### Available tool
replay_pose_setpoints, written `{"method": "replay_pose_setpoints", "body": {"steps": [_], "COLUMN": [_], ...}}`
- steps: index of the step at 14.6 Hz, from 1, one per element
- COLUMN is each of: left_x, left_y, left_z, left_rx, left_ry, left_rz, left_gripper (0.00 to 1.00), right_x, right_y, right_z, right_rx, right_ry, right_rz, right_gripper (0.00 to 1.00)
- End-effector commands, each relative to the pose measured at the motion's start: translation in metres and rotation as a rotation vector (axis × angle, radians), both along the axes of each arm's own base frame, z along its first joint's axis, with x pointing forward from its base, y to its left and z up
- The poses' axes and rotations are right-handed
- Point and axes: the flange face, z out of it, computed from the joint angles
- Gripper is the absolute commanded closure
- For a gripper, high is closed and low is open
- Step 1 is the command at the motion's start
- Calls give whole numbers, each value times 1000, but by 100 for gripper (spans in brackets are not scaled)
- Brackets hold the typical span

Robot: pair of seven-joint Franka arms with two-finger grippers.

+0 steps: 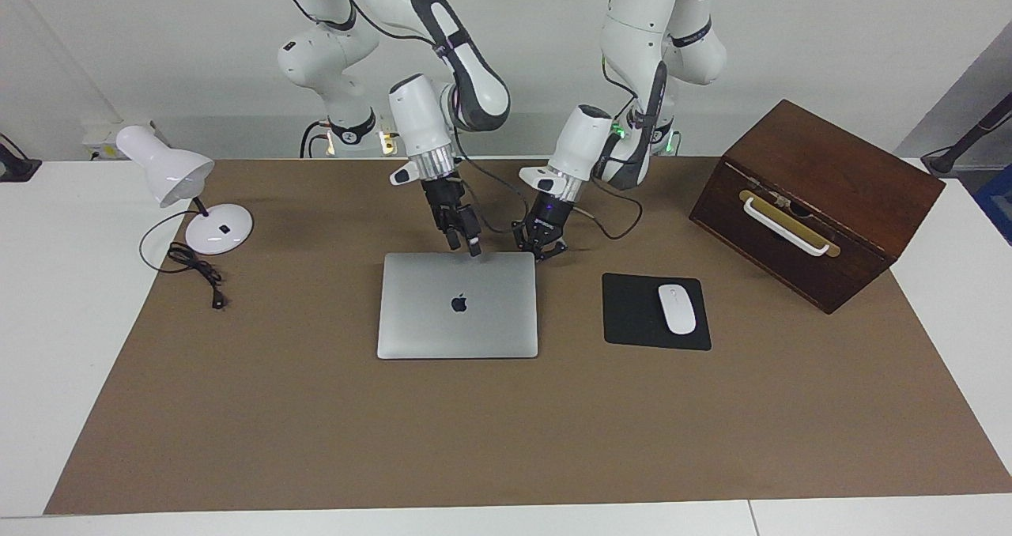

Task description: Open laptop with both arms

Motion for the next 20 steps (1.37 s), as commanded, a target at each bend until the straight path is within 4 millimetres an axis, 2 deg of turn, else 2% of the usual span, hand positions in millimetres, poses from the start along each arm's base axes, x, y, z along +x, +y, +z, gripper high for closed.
{"method": "replay_pose_setpoints", "body": {"steps": [1,5,12,20], "left_x": [-1,-2,-3,-3], "left_y": [-7,-7,-7,-8], "left_z": [-16,-21,-22,-22], "left_rx": [14,20,21,22], "left_ry": [6,13,14,14], "left_rz": [-20,-20,-22,-23], "left_gripper": [100,100,100,100], "right_x": [6,20,30,60], "right_y": [-12,-15,-11,-37], "right_z": [1,3,10,9], "right_rx": [1,19,36,-25], "right_ry": [3,-1,-17,-46], "right_rz": [13,19,15,160], "right_gripper": [0,0,0,0]}}
